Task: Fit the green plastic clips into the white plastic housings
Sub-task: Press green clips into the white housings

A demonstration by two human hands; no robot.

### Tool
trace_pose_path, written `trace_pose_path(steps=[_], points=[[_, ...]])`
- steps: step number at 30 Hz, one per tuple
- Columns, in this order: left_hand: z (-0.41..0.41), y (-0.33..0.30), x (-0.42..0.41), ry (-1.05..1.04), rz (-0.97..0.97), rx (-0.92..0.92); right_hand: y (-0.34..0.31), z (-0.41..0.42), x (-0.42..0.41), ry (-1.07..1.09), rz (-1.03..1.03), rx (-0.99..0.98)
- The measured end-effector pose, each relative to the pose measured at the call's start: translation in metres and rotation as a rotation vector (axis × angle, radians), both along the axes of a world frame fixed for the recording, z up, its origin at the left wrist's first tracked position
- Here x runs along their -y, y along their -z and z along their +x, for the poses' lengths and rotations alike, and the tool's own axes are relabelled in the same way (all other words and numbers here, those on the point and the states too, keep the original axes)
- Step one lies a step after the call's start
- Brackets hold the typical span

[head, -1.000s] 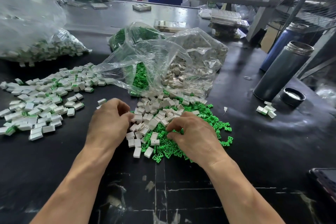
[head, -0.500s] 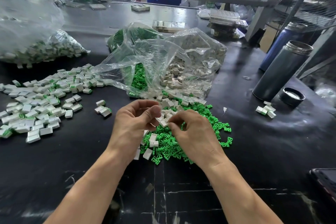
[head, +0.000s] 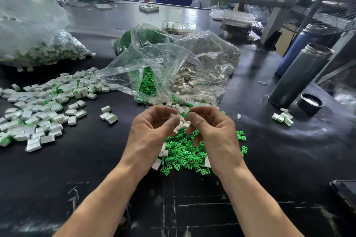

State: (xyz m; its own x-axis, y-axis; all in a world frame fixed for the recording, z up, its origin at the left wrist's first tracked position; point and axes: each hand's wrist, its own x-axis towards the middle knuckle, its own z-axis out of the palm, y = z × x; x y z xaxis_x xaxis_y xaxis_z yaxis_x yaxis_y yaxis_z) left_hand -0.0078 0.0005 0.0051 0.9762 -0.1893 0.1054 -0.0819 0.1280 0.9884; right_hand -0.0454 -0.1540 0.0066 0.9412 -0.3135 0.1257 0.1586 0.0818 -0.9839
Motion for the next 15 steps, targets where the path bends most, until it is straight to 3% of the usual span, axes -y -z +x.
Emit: trace_pose_path(steps=[15], points=[[-0.006,-0.0048,0.0018,0.04,0.184,0.062,0.0011,-0.0006,-0.0006,-0.044,-0.032,0.022]])
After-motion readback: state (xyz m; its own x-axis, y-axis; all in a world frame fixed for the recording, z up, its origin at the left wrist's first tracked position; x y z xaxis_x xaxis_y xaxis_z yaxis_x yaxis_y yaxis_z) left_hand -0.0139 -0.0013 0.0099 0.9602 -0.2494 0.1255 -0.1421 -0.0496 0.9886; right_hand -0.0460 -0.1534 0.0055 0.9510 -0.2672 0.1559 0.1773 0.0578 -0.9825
